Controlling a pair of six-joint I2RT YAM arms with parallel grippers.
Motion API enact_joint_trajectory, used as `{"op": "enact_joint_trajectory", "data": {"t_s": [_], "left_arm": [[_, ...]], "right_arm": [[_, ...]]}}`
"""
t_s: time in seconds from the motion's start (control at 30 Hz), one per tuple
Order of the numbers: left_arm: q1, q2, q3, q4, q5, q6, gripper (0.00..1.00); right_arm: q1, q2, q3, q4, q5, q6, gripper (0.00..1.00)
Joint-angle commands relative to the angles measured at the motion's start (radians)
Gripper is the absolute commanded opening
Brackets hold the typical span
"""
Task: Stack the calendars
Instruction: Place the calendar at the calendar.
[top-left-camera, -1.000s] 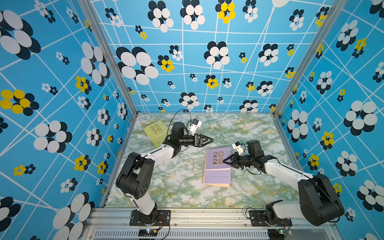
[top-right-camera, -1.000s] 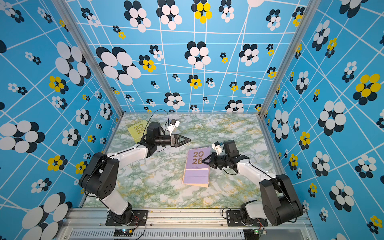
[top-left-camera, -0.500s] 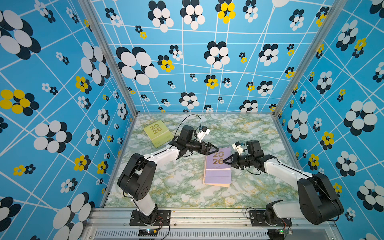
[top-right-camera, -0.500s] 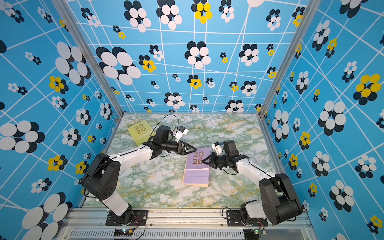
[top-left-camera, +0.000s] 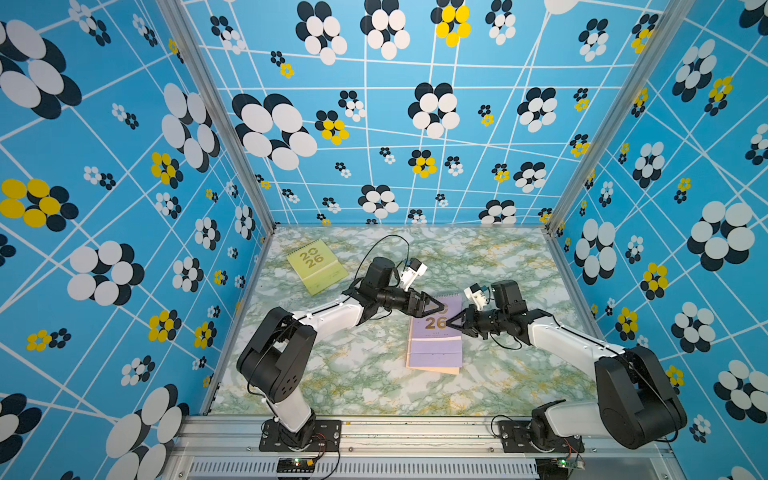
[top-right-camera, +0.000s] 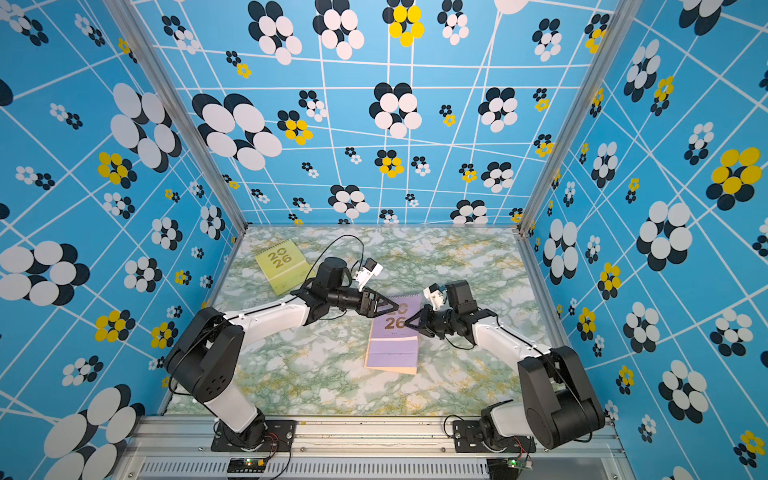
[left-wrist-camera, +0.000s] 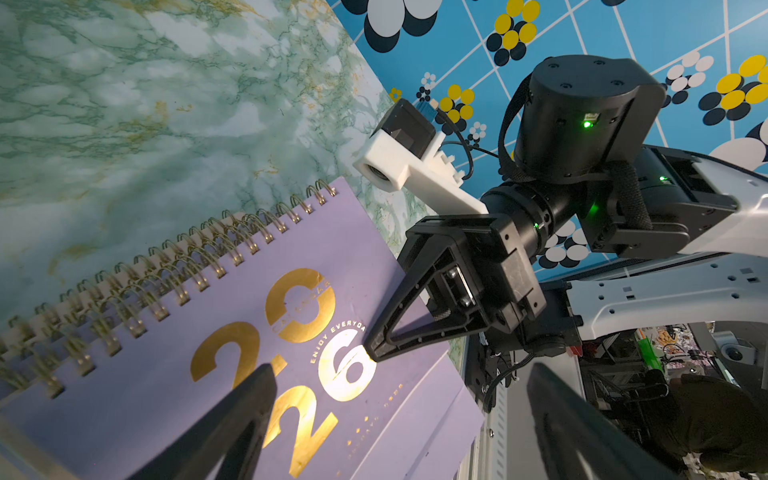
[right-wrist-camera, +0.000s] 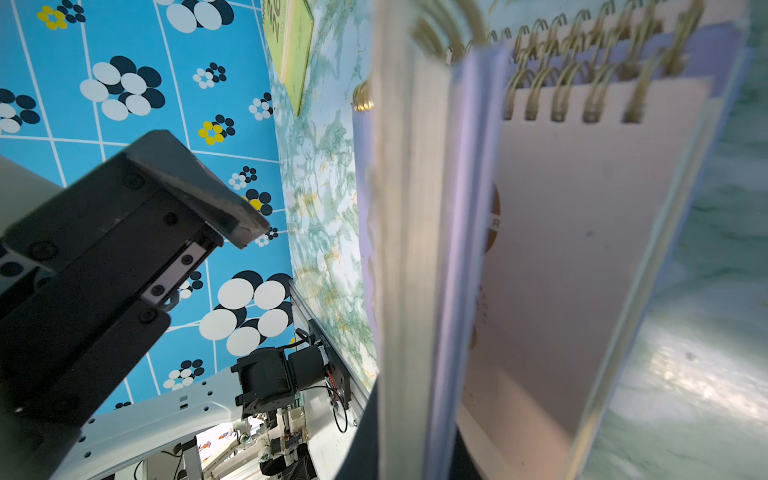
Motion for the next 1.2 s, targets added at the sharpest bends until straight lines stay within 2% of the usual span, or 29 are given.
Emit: {"op": "enact_joint_trajectory", "data": {"t_s": [0.0,0.7,1.17], "left_arm": [[-0.010,0.014,-0.028,0.049,-0.005,-0.021,0.95],[-0.017,0.102,-0.086,0.206,-0.014,-0.109,0.95],[-0.016,0.130,-0.119,0.255,-0.025,-0.129,0.94]], "right_arm": [[0.004,0.040,-0.019,-0.167,0.213,0.011,0.11],[0.004,0.046,0.018,-0.237,0.256,-0.002,0.31],[0.024,0.081,0.069,-0.324,0.302,-0.031,0.37]]}}
